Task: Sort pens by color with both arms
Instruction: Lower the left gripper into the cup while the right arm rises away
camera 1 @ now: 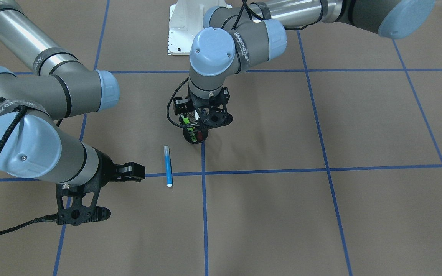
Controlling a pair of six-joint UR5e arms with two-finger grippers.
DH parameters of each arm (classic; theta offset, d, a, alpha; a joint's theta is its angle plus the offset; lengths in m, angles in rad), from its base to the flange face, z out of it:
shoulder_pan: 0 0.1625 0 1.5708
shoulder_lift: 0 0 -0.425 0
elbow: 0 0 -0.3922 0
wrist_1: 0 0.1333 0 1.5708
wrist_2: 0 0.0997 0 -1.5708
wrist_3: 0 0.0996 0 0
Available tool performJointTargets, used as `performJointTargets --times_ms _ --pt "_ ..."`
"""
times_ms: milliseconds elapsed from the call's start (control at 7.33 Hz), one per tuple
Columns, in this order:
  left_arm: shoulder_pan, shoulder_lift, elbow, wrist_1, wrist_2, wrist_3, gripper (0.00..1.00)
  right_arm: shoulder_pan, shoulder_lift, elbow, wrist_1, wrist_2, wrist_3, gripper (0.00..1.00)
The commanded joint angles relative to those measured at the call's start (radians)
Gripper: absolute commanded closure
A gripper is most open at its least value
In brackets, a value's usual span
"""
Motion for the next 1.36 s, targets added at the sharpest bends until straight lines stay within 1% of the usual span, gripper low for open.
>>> performJointTargets --times_ms 0,273,545,682,955,1091,1227 --pt "0.001 0.008 -0.001 0.014 -0.003 0.128 0.11 -0.001 0.000 0.001 0.000 0.000 0.001 0.01" --pt "0.003 0.010 -0.006 0.015 -0.003 0.149 0.14 -0.001 0.001 -0.004 0.000 0.001 0.007 0.01" --pt "0.015 0.010 -0.007 0.020 -0.004 0.150 0.19 -0.001 0.001 -0.005 0.000 0.000 0.013 0.01" --pt "0.024 0.010 -0.004 0.020 -0.004 0.149 0.24 0.001 0.000 -0.010 0.000 0.001 0.012 0.01" --pt "0.036 0.010 -0.006 0.023 -0.004 0.149 0.27 -0.001 0.000 -0.012 0.000 0.000 0.015 0.01" --pt "0.042 0.008 -0.013 0.038 -0.004 0.149 0.31 -0.001 0.000 -0.013 0.000 0.000 0.013 0.01" --pt "0.043 0.008 -0.013 0.043 -0.004 0.150 0.37 -0.001 0.000 -0.015 0.000 0.000 0.013 0.01"
